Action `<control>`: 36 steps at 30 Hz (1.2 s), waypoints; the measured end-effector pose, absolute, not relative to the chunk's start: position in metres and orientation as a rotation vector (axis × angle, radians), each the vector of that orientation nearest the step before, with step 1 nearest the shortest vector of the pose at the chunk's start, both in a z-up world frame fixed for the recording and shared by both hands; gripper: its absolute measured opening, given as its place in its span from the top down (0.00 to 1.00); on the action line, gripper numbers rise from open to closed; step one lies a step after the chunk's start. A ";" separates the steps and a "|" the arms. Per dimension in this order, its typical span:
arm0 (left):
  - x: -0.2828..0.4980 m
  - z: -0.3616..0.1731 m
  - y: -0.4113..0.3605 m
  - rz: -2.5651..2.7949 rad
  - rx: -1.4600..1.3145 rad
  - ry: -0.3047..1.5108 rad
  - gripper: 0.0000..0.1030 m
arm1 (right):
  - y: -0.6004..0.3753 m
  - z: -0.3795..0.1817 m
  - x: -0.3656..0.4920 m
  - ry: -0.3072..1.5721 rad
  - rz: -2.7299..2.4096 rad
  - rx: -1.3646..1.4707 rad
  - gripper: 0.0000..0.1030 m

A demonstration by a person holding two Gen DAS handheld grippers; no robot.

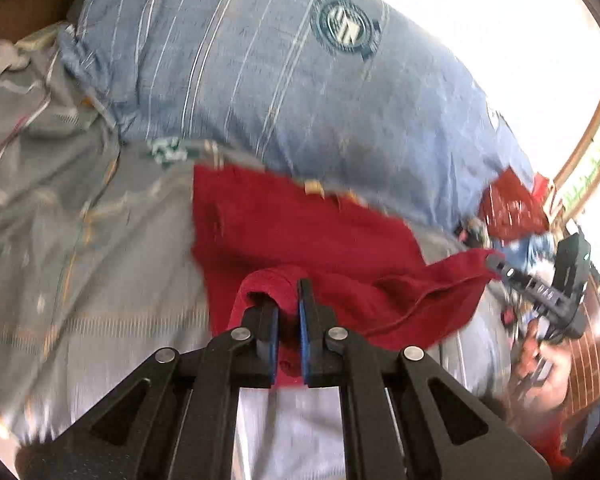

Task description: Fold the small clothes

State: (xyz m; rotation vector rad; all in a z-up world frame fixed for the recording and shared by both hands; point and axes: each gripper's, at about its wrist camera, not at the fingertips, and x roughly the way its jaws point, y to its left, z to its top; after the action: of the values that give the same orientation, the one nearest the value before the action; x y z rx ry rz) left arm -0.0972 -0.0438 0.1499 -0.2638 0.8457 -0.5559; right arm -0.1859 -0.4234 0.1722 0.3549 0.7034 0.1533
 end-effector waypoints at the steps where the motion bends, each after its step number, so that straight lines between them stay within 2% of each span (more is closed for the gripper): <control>1: -0.085 0.150 -0.047 -0.545 -0.266 0.834 0.94 | -0.426 0.171 -0.174 0.702 0.144 0.358 0.88; 6: -0.019 0.142 -0.066 -0.497 -0.240 0.809 0.95 | -0.439 0.163 -0.114 0.678 0.114 0.381 0.89; 13: 0.057 0.100 -0.082 -0.438 -0.249 0.889 0.94 | -0.459 0.113 -0.026 0.798 0.050 0.398 0.88; 15: 0.071 0.087 -0.091 -0.428 -0.232 0.936 0.93 | -0.467 0.093 -0.009 0.821 0.041 0.456 0.84; 16: 0.075 0.084 -0.094 -0.428 -0.229 0.961 0.92 | -0.470 0.084 -0.005 0.828 0.033 0.480 0.74; 17: 0.079 0.082 -0.095 -0.430 -0.228 0.975 0.87 | -0.474 0.076 0.001 0.844 0.036 0.502 0.68; 19: 0.082 0.084 -0.095 -0.458 -0.232 0.984 0.73 | -0.482 0.074 -0.001 0.832 0.054 0.543 0.42; 20: 0.081 0.087 -0.095 -0.480 -0.234 0.977 0.59 | -0.488 0.079 -0.010 0.793 0.050 0.570 0.39; 21: 0.076 0.093 -0.093 -0.496 -0.229 0.950 0.37 | -0.492 0.085 -0.017 0.762 0.039 0.581 0.36; 23: 0.066 0.106 -0.092 -0.430 -0.195 0.868 0.17 | -0.500 0.098 -0.035 0.720 0.017 0.586 0.36; 25: 0.055 0.116 -0.091 -0.409 -0.168 0.788 0.17 | -0.498 0.104 -0.043 0.714 0.039 0.572 0.40; 28: 0.057 0.110 -0.099 -0.408 -0.158 0.830 0.17 | -0.483 0.102 -0.040 0.756 0.049 0.477 0.51; 36: 0.094 0.061 -0.119 -0.301 -0.105 0.952 0.17 | -0.457 0.069 0.014 0.847 0.004 0.356 0.51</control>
State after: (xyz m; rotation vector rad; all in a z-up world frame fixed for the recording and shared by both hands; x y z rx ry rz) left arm 0.0941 -0.1191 0.0615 -0.1054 0.9520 -0.3006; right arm 0.0143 -0.4565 0.0689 0.3563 0.8474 0.0041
